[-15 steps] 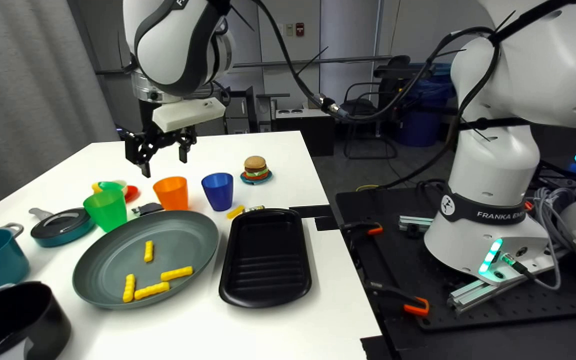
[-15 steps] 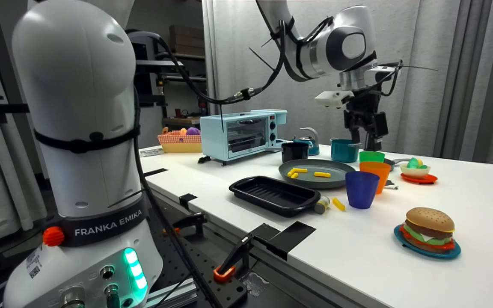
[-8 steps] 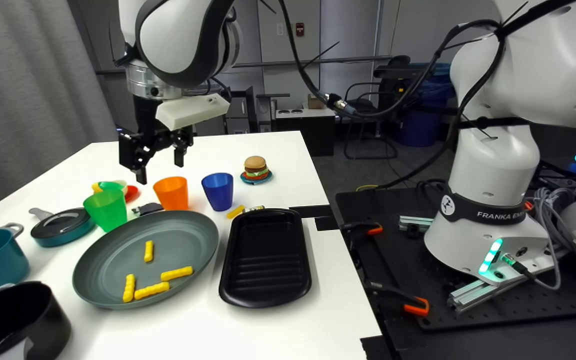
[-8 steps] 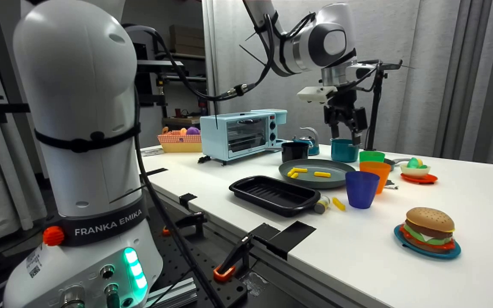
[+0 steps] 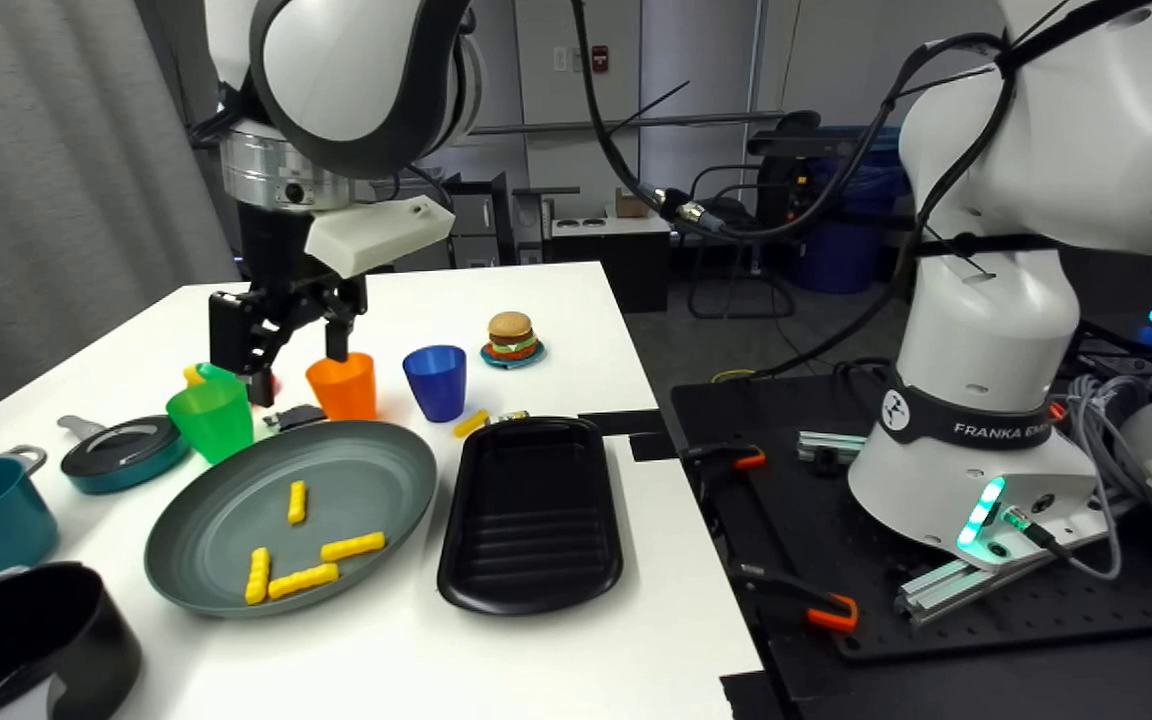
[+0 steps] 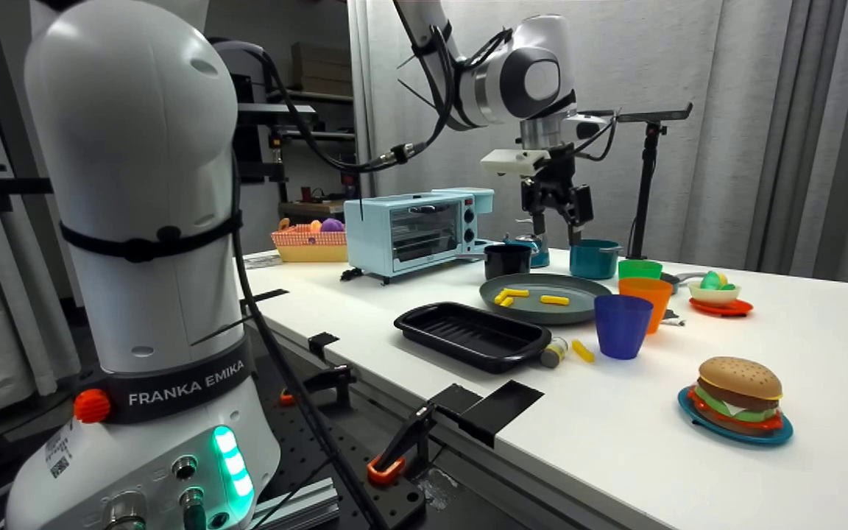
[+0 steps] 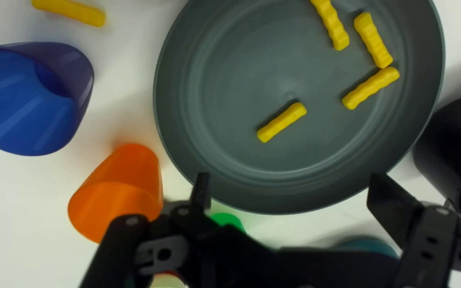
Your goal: Pour the contents from the orange cup onto the gray plate
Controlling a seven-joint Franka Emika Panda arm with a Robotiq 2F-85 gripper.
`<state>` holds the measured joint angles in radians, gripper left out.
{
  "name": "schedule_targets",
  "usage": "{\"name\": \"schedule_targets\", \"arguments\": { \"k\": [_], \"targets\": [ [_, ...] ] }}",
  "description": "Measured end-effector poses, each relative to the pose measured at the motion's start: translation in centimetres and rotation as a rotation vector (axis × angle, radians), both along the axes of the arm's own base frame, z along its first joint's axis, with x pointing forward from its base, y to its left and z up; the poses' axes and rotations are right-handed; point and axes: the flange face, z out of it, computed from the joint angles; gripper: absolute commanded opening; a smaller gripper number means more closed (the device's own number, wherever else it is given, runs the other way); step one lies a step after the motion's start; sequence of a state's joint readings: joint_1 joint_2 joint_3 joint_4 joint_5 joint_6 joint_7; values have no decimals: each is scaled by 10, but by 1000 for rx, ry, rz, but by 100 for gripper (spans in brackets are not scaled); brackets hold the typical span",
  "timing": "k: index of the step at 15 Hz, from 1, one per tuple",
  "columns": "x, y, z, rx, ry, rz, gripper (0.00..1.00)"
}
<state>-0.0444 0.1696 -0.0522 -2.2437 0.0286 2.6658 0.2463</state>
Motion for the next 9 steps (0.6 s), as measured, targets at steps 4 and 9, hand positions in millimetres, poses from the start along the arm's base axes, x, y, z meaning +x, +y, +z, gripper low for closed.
{"name": "schedule_targets", "arguments": {
  "k": [4, 9],
  "targets": [
    [-2, 7, 7, -4, -9, 39, 100],
    [-4, 11, 13, 3, -16, 65, 100]
  ]
}}
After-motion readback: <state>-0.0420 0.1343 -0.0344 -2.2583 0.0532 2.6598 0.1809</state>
